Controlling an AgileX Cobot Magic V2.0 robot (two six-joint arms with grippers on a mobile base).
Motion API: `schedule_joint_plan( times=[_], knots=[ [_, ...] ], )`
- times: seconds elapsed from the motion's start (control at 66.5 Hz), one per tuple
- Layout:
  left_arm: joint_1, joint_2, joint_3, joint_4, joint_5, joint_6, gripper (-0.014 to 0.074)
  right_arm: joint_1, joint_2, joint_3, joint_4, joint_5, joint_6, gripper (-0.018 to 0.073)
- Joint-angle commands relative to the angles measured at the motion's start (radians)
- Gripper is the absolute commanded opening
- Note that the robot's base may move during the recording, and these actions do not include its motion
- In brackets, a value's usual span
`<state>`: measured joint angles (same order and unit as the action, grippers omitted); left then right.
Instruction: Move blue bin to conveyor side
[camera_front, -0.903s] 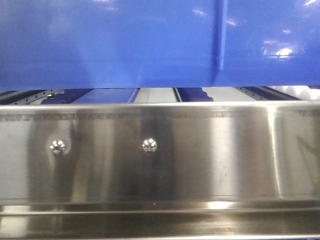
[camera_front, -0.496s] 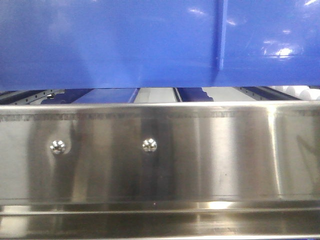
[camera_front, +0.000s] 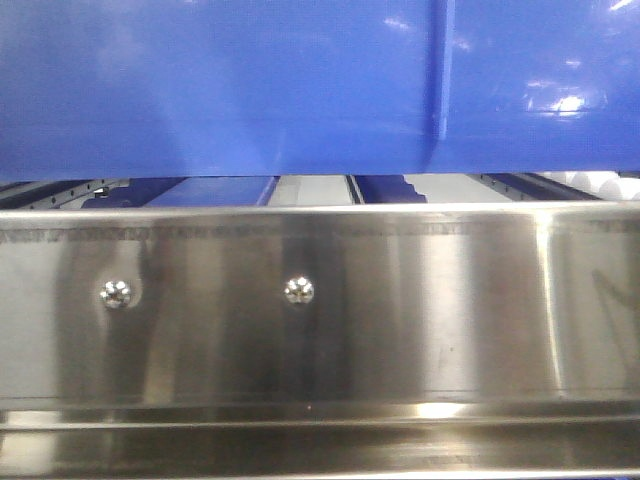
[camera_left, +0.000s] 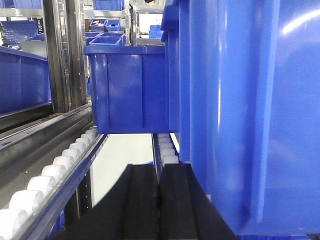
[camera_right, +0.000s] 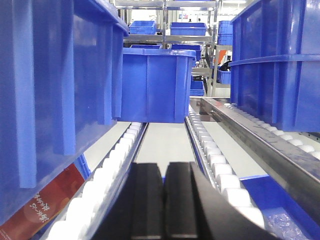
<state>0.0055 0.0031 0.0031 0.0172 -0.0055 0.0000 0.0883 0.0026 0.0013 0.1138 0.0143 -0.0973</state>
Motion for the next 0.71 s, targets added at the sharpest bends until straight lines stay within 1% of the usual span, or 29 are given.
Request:
schedule_joint_plan(
  times=[0.0, 0.226, 0.331, 0.376, 0.406, 0.451, 0.526, 0.587, 0.617, 0.632, 0.647, 0.692],
  knots=[
    [0.0, -0.003, -0.003, -0.004, -0.032, 0.0, -0.0024, 0.002, -0.003, -0.001, 0.001, -0.031, -0.001, -0.0077],
    [0.0, -0.003, -0.003, -0.006, -0.054, 0.0, -0.0024, 0.002, -0.003, -0.001, 0.001, -0.083, -0.001, -0.0077],
    [0.0, -0.003, -0.005, -0.006, -0.058, 0.0, -0.0024, 0.002, -0.003, -0.002, 0.001, -0.072, -0.001, -0.0077],
    [0.0, -0.003, -0.031, -0.006, -0.04, 0.0, -0.0024, 0.002, -0.003, -0.03, 0.001, -0.051, -0.001, -0.0077],
    [0.0, -0.003, -0.061, -0.006, 0.0, 0.0, -0.0024, 0.002, -0.003, -0.05, 0.001, -0.034, -0.001, -0.0076],
    [0.0, -0.003, -0.111, -0.006, 0.046, 0.0, -0.0024, 0.002, -0.003, -0.091, 0.001, -0.002, -0.001, -0.0052],
    [0.0, -0.003, -0.203, 0.007, 0.134, 0.0, -0.0021, 0.002, -0.003, -0.154, 0.001, 0.044, -0.001, 0.0041],
    [0.0, 0.018, -0.264, 0.023, 0.196, 0.0, 0.0006, 0.002, -0.003, -0.209, 0.001, 0.068, -0.001, 0.0184],
    [0.0, 0.032, -0.309, 0.035, 0.224, 0.0, 0.0031, 0.002, -0.003, -0.234, 0.001, 0.076, 0.001, 0.0247],
    [0.0, 0.039, -0.326, 0.041, 0.237, 0.0, 0.0045, 0.002, -0.003, -0.246, 0.001, 0.079, 0.001, 0.0263],
    [0.0, 0.047, -0.343, 0.045, 0.248, 0.0, 0.0061, 0.002, -0.003, -0.258, 0.001, 0.084, 0.001, 0.0309],
    [0.0, 0.078, -0.394, 0.055, 0.282, 0.0, 0.0126, 0.002, -0.003, -0.298, 0.001, 0.084, 0.001, 0.0404]
  ],
)
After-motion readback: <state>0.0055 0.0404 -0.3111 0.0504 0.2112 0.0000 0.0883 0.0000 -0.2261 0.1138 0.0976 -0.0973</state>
